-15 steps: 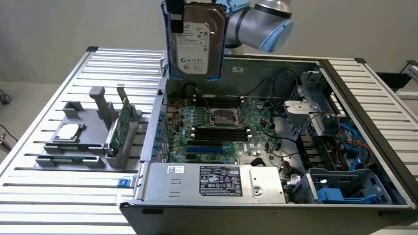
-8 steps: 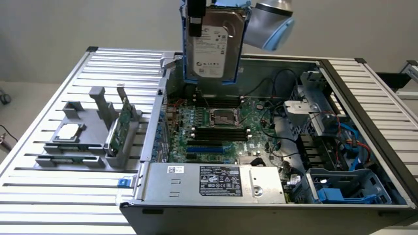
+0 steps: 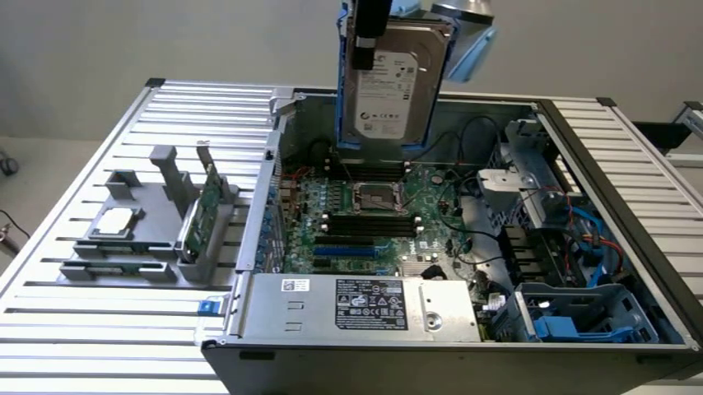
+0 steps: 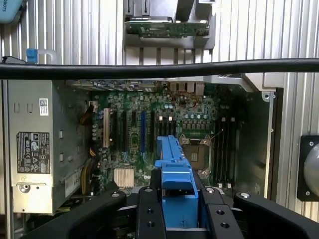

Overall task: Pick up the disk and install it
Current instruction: 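Pick up the disk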

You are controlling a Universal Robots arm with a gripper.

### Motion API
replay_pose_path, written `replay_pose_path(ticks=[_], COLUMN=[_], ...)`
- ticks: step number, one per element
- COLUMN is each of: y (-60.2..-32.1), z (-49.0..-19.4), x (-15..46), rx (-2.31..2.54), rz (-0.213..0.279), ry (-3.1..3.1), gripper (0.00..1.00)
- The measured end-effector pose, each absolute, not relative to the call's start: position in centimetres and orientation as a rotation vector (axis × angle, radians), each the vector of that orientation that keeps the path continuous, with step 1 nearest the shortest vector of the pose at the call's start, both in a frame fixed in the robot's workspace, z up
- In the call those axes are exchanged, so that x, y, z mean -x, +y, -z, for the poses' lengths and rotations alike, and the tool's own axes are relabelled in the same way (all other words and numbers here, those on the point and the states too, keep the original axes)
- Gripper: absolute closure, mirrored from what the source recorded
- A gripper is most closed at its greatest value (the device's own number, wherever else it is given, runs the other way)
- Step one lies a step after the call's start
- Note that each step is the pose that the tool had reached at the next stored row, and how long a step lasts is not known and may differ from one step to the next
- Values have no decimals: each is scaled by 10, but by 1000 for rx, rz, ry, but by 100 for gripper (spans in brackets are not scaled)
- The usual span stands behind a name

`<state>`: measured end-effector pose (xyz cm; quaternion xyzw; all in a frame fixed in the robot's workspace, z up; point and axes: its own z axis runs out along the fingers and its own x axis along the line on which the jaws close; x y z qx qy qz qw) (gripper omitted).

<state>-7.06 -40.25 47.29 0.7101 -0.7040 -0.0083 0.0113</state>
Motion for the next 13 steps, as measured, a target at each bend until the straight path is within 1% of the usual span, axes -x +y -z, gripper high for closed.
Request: replay_pose_path(ticks=[13], y=[-438], z=[-473], x=[33], rx=[-2215], rz=[26], ry=[-2196], gripper=[67])
